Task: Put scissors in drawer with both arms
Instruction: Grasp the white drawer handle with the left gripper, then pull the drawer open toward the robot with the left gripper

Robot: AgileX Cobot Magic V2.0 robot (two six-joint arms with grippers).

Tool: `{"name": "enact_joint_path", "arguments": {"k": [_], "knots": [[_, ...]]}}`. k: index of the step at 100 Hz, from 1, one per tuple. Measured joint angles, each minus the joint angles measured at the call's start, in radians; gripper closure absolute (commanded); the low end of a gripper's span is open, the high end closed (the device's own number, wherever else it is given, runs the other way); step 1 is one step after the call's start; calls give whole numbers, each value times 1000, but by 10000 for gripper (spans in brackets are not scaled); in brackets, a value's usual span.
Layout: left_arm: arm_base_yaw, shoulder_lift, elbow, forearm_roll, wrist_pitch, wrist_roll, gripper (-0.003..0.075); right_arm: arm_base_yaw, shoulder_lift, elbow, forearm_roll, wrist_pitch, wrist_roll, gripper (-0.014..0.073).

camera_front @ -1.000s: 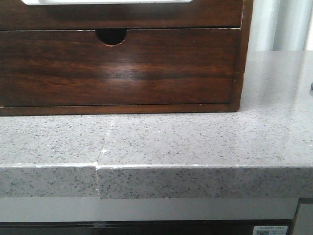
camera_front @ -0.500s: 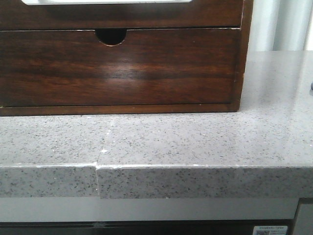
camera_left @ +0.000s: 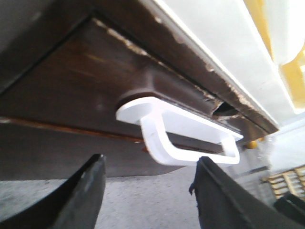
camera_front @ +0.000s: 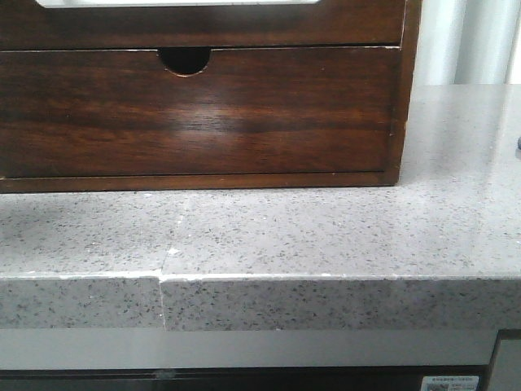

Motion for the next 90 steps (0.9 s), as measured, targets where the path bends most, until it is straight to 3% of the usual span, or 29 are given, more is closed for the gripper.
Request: {"name": "enact_joint_path", "arguments": {"k": [38,90], "knots": [[0,151,-2,-213,112,176,357,0,0,0,0,-2,0,48],[-75,230,-39,-241,126,238,357,0,0,0,0,-2,0,48]]}}
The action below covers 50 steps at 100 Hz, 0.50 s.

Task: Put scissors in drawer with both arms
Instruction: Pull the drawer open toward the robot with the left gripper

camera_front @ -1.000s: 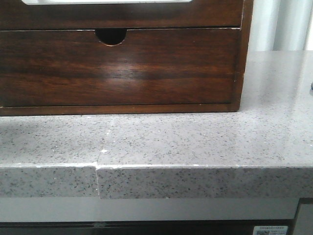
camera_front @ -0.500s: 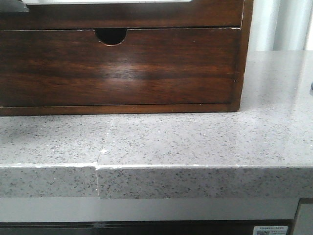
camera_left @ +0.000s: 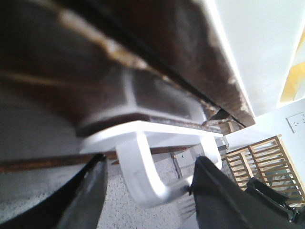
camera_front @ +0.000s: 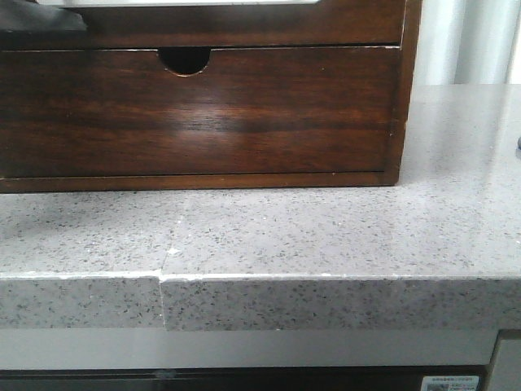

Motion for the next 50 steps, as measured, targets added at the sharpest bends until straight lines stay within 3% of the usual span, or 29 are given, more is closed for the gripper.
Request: {"name": "enact_joint_path", "arguments": {"k": [29,50], "knots": [[-1,21,-16,2,1,0,366,0,0,0,0,0,0,48],[-2,29,-18,0,7,-5,521,0,0,0,0,0,0,48]]}}
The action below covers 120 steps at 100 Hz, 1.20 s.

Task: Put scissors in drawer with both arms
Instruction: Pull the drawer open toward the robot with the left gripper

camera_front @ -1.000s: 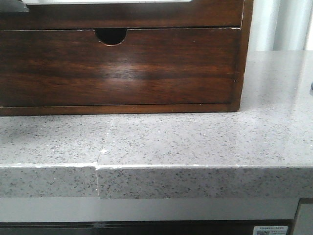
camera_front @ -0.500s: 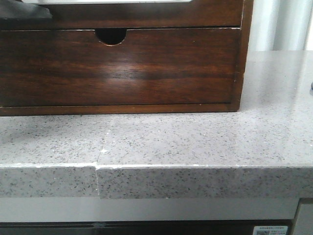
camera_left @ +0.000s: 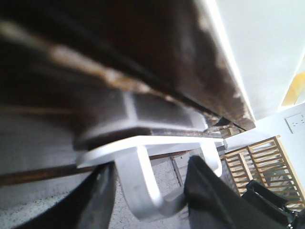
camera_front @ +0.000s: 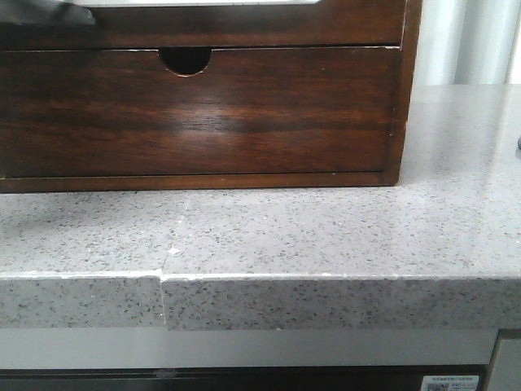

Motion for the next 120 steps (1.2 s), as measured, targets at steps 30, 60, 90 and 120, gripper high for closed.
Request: {"name": "enact_joint_path", "arguments": {"k": [30,60,90,120], "knots": [[43,16,2,-15,95,-62,661,0,0,0,0,0,0,48],[106,-53,51,44,161,-105,720,0,0,0,0,0,0,48],[114,-295,203,85,152,-145,733,0,0,0,0,0,0,48],[118,-482,290,111,138,-189,733,0,0,0,0,-2,0,48]]}}
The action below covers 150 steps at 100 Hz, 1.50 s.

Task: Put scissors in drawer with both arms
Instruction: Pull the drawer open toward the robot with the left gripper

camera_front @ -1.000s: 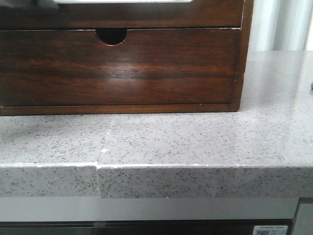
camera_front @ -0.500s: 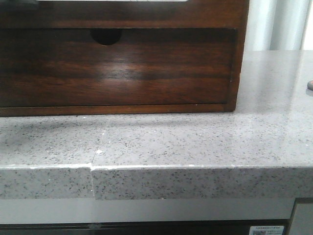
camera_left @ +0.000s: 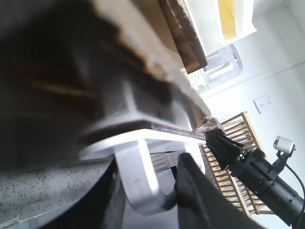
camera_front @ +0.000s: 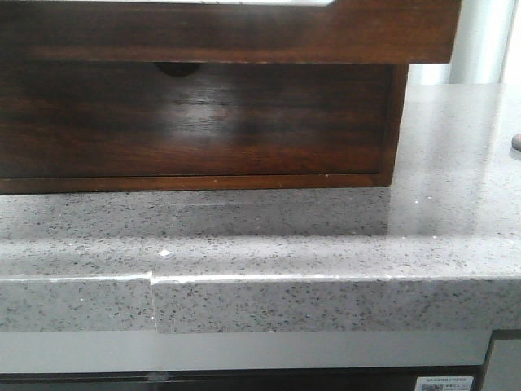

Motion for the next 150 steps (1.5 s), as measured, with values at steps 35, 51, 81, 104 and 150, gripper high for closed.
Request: {"name": "enact_joint_path", "arguments": {"k": [35,51,81,104,150], "knots": [[0,-44,11,25,-15,-23,522,0,0,0,0,0,0,48],[0,-72,-2,67,18,94,359,0,0,0,0,0,0,48],[0,-86,-12,213,57,137,348,0,0,0,0,0,0,48],[0,-86,-20,389,35,105,352,0,0,0,0,0,0,48],[0,-216,-246,927,50,-168,352,0,29,-32,-19,82,13,48]]}}
